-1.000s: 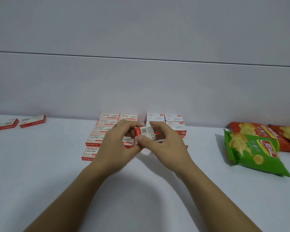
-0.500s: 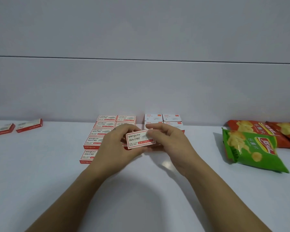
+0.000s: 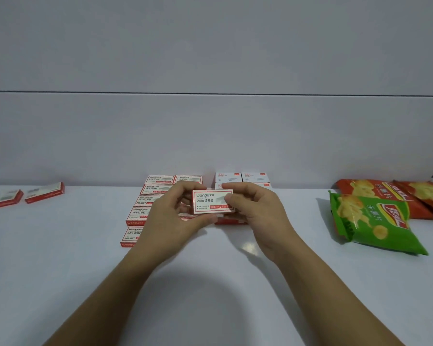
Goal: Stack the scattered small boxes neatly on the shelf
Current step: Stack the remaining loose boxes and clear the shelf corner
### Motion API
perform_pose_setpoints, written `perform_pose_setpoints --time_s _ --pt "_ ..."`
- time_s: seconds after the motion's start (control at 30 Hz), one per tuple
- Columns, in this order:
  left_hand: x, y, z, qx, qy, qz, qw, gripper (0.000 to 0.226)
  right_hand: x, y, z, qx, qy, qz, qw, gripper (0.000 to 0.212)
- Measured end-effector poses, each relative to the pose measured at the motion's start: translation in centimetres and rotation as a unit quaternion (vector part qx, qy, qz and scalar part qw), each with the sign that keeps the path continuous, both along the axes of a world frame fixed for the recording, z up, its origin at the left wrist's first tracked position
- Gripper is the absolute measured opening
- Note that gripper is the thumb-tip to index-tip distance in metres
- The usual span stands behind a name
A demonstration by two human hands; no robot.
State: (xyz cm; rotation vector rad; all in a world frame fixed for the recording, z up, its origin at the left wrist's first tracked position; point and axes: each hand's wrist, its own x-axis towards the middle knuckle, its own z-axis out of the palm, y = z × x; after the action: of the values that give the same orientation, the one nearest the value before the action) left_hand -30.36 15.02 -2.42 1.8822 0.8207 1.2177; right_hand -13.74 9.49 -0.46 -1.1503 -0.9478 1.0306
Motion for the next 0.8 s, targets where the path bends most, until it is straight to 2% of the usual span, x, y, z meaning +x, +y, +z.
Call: perform_pose_setpoints --time_s 0.17,0.23,0.3,0.4,0.47,0.6,0.8 --pt "-0.6 0.5 0.1 0.160 0.151 0.050 0.974 0.044 0.0 0.0 0.0 0.002 -0.061 -0.019 0.998 0.032" --pt "-0.8 0.8 0.2 0.177 0.169 0.055 0.968 0.043 0.0 0.1 -0.1 0.006 -0.086 -0.022 0.996 0.036" --pt "-1.0 1.0 0.3 0.175 0.179 0.063 0.966 0.044 0.0 0.1 -0.5 0.022 -0.171 -0.031 0.985 0.037" --pt "-1.6 1.0 0.6 0.184 0.231 0.080 0.952 0.050 0.0 -0.1 -0.8 0.091 -0.369 -0.016 0.925 0.038" --pt "-2.0 1.0 1.0 0.205 0.287 0.091 0.931 0.056 -0.3 -0.1 -1.1 0.112 -0.440 -0.001 0.891 0.041" --pt "-2.8 0.8 1.8 0.229 0.353 0.101 0.901 0.058 -0.7 0.1 -1.3 0.123 -0.543 -0.025 0.830 0.041" --pt "-5.4 0.5 1.5 0.243 0.370 0.090 0.892 0.052 -3.1 0.0 -1.2 0.151 -0.633 0.005 0.759 0.037"
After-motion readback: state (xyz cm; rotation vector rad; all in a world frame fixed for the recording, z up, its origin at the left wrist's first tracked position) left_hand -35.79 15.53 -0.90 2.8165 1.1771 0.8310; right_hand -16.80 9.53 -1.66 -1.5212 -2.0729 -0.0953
